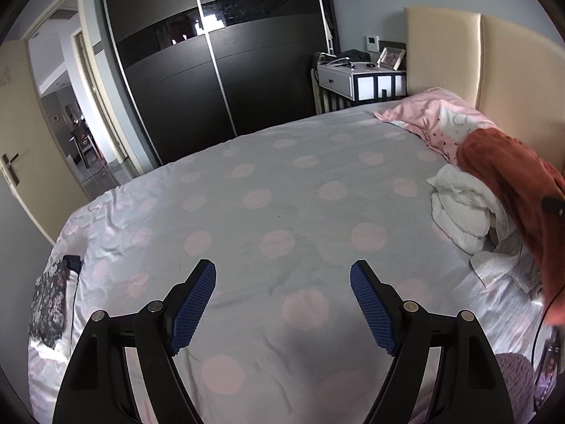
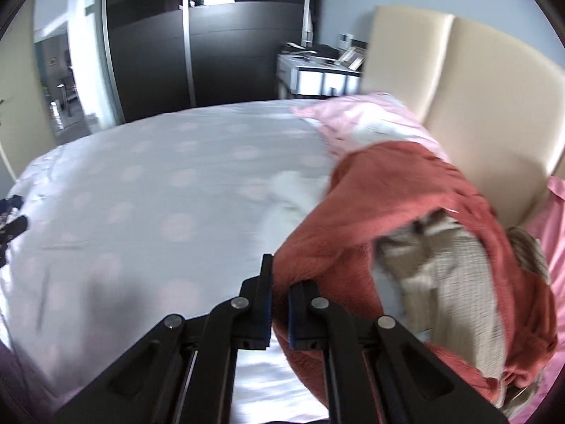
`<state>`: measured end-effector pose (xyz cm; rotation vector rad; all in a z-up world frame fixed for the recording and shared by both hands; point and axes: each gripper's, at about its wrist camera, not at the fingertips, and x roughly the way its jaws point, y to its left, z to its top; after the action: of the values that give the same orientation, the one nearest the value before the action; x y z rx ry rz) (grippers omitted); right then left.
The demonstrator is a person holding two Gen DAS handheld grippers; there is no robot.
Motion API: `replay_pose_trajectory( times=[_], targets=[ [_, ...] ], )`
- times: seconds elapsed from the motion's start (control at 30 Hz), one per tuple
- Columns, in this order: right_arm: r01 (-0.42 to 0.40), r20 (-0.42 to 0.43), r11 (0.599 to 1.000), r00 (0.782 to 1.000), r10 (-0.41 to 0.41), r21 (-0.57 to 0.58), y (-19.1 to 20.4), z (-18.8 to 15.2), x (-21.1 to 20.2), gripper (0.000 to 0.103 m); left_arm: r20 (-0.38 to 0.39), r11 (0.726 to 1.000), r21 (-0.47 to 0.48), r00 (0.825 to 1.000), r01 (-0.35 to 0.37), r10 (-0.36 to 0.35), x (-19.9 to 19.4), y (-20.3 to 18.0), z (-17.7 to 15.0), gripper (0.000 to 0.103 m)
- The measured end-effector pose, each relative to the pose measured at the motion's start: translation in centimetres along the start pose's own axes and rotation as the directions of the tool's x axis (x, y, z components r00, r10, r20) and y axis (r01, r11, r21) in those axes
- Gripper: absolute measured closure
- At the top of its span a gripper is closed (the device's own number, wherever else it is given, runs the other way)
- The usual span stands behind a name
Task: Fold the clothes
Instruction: 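Reach the right gripper into the rust-red fleece and grasp it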
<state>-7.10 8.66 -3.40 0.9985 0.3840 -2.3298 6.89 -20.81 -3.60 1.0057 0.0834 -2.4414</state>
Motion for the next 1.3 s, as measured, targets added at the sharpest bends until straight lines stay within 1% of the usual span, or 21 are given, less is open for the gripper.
replay_pose_trajectory(
  times=[0.13,0.2,0.23,0.3,0.33,0.4,0.5,0.6,0.67,0.7,0.77,0.83,0.9,0.93,0.97,1.0,1.03,1.07,1.17,1.23,1.3],
  targets=[
    [-0.066,0.004,0.996,0.998,0.067,-0.061,5.8,-0.8,-1.5,0.097,0.015,1.0,-0.03,1.0,0.002,-0.002,-1.1,1.6,-0.6,0.023],
    [-0.064,-0.004,0.994,0.998,0.064,-0.088,7.2,-1.8,-1.9,0.097,0.018,0.999,-0.033,1.0,-0.002,0.003,-1.4,1.9,-0.7,0.023],
    [-0.063,-0.016,0.996,0.998,0.062,-0.068,7.0,-2.4,-1.9,0.097,0.016,0.999,-0.033,1.0,-0.001,0.001,-1.5,1.9,-0.8,0.023],
    [-0.021,-0.038,0.999,0.999,0.02,-0.041,6.1,-3.3,-1.5,0.097,0.01,0.999,-0.032,1.0,0.007,-0.007,-1.6,1.7,-0.8,0.023],
    [-0.006,-0.046,1.0,0.999,0.005,-0.028,5.6,-3.8,-1.5,0.093,0.011,1.0,-0.025,1.0,0.011,-0.01,-1.6,1.4,-0.8,0.023],
    [0.024,-0.063,1.0,0.998,-0.024,-0.004,4.5,-4.8,-1.5,0.093,0.018,1.0,-0.004,1.0,0.012,-0.012,-1.7,0.7,-0.7,0.023],
    [0.026,-0.079,0.999,0.997,-0.024,0.022,1.9,-5.6,-1.7,0.09,0.02,1.0,0.028,1.0,0.006,-0.007,-1.5,-0.3,-0.7,0.023],
    [0.02,-0.073,0.998,0.997,-0.016,0.061,-1.5,-6.1,-2.2,0.085,0.003,0.999,0.04,1.0,0.0,0.0,-0.7,-0.8,-0.9,0.023],
    [0.019,-0.064,0.997,0.998,-0.014,0.08,-3.7,-6.4,-2.7,0.075,-0.015,0.999,0.04,1.0,-0.008,0.009,0.0,-1.1,-1.0,0.023],
    [0.019,-0.06,0.996,0.998,-0.014,0.09,-4.8,-6.5,-2.9,0.073,-0.024,0.999,0.039,1.0,-0.012,0.013,0.4,-1.2,-1.0,0.023],
    [0.038,-0.05,0.995,0.998,-0.033,0.09,-7.4,-6.5,-3.2,0.064,-0.039,0.999,0.039,0.999,-0.018,0.02,1.2,-1.6,-0.9,0.023],
    [0.107,-0.05,0.991,0.993,-0.103,0.079,-9.8,-6.2,-3.2,0.059,-0.052,0.999,0.044,0.998,-0.024,0.026,2.0,-2.2,-0.8,0.023],
    [0.173,-0.048,0.983,0.984,-0.17,0.066,-12.1,-5.9,-3.0,0.058,-0.065,0.998,0.051,0.998,-0.024,0.027,2.8,-2.9,-0.8,0.023],
    [0.21,-0.051,0.976,0.977,-0.207,0.059,-13.5,-5.6,-2.4,0.058,-0.072,0.998,0.056,0.997,-0.021,0.026,3.3,-3.3,-0.8,0.023],
    [0.259,-0.054,0.965,0.965,-0.257,0.043,-14.7,-5.3,-1.7,0.058,-0.079,0.998,0.062,0.997,-0.019,0.024,3.7,-3.7,-0.7,0.023],
    [0.308,-0.057,0.951,0.95,-0.306,0.027,-15.8,-4.9,-1.1,0.058,-0.088,0.998,0.068,0.996,-0.018,0.024,4.3,-4.1,-0.7,0.023],
    [0.373,-0.056,0.928,0.927,-0.372,0.011,-17.4,-4.6,-0.1,0.058,-0.096,0.997,0.073,0.995,-0.019,0.026,4.7,-4.3,-0.7,0.023],
    [0.418,-0.058,0.908,0.907,-0.417,0.008,-18.7,-4.5,0.6,0.058,-0.103,0.997,0.078,0.994,-0.025,0.033,5.1,-4.5,-0.7,0.023],
    [0.508,-0.109,0.86,0.859,-0.501,0.05,-23.5,-3.7,3.4,0.058,-0.125,0.995,0.09,0.99,-0.049,0.06,6.5,-4.8,-0.4,0.023],
    [0.513,-0.15,0.85,0.855,-0.496,0.116,-26.5,-3.4,5.0,0.058,-0.14,0.994,0.09,0.988,-0.059,0.071,7.4,-4.9,-0.2,0.023],
    [0.507,-0.157,0.847,0.86,-0.485,0.163,-27.9,-3.0,5.7,0.058,-0.155,0.994,0.083,0.985,-0.066,0.078,8.3,-4.9,0.1,0.023]
  ],
)
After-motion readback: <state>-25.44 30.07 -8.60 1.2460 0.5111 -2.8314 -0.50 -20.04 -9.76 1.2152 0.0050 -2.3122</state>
